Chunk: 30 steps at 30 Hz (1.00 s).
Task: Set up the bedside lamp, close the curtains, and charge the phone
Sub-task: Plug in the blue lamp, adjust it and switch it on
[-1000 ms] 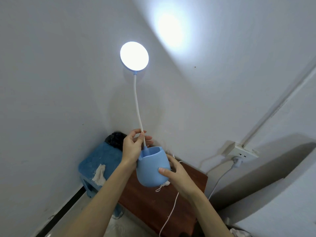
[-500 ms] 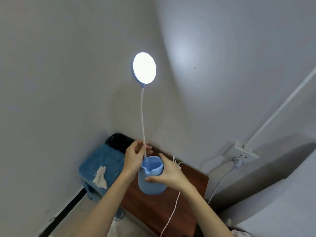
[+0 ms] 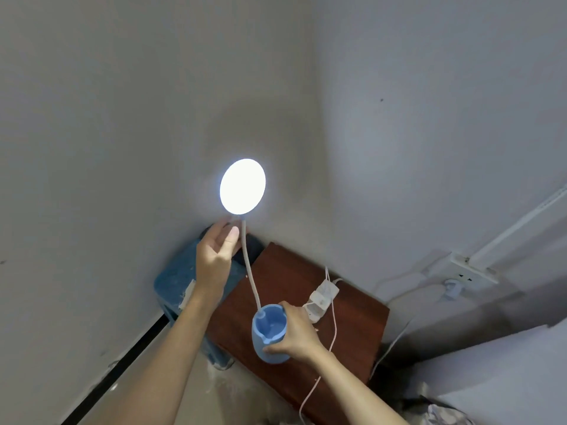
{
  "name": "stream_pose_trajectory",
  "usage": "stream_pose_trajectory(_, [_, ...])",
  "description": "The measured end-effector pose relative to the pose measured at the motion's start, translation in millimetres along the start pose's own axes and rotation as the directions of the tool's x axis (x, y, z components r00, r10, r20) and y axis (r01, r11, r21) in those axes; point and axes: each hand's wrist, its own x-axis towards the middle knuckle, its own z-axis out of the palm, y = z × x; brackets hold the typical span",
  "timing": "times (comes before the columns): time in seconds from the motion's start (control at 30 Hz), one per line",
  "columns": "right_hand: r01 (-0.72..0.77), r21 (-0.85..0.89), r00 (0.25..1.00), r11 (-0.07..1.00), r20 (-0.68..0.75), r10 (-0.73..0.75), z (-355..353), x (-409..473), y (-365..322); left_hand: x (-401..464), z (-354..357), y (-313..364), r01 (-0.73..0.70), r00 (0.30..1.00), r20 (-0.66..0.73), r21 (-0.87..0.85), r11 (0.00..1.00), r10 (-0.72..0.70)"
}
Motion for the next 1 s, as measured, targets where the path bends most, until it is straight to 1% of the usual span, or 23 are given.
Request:
stream_pose_trajectory(0.13, [-0.038, 0.016, 0.999, 0.999, 0.025, 0.037, 20.2, 9.1, 9.7, 4.5, -5.9, -2.5, -0.030, 0.999, -0.022, 0.025, 0.999, 0.031])
stream_pose_trajectory(0.23, [-0.042, 0.028, 0.998, 0.999, 0.047, 0.041, 32.3, 16.3, 12.8, 7.2, -5.2, 0.2, -0.062, 0.997, -0.039, -0.002, 0.998, 0.061])
stream_pose_trajectory(0.3, [-0.044, 0.043, 0.998, 0.998, 0.047, 0.042, 38.8, 21.6, 15.3, 11.4, -7.3, 0.5, -0.099, 0.993, -0.069, 0.026, 0.995, 0.101])
stream_pose_trajectory(0.37, [-0.052, 0.061, 0.998, 0.997, 0.031, 0.051, 44.1, 27.7, 18.1, 16.3, -10.3, -3.4, -0.125, 0.989, -0.068, 0.069, 0.990, 0.130])
stream_pose_trajectory(0.53, [-0.073, 0.108, 0.997, 0.991, -0.028, 0.076, 54.6, 48.5, 22.6, 15.2, -9.5, -15.1, -0.148, 0.988, -0.028, 0.114, 0.982, 0.152])
stream_pose_trajectory(0.8, [-0.090, 0.137, 0.992, 0.987, -0.080, 0.101, 65.0, 58.4, 33.7, 1.8, 2.9, -18.2, -0.183, 0.981, 0.087, 0.141, 0.973, 0.172])
stream_pose_trajectory(0.9, [-0.087, 0.110, 0.993, 0.990, -0.070, 0.096, 63.3, 57.9, 37.0, -5.3, 9.9, -18.8, -0.202, 0.974, 0.133, 0.144, 0.969, 0.183])
stream_pose_trajectory(1.0, [-0.087, 0.061, 0.993, 0.994, -0.080, 0.092, 62.0, 61.2, 39.0, -13.2, 12.9, -19.5, -0.210, 0.972, 0.140, 0.137, 0.968, 0.191])
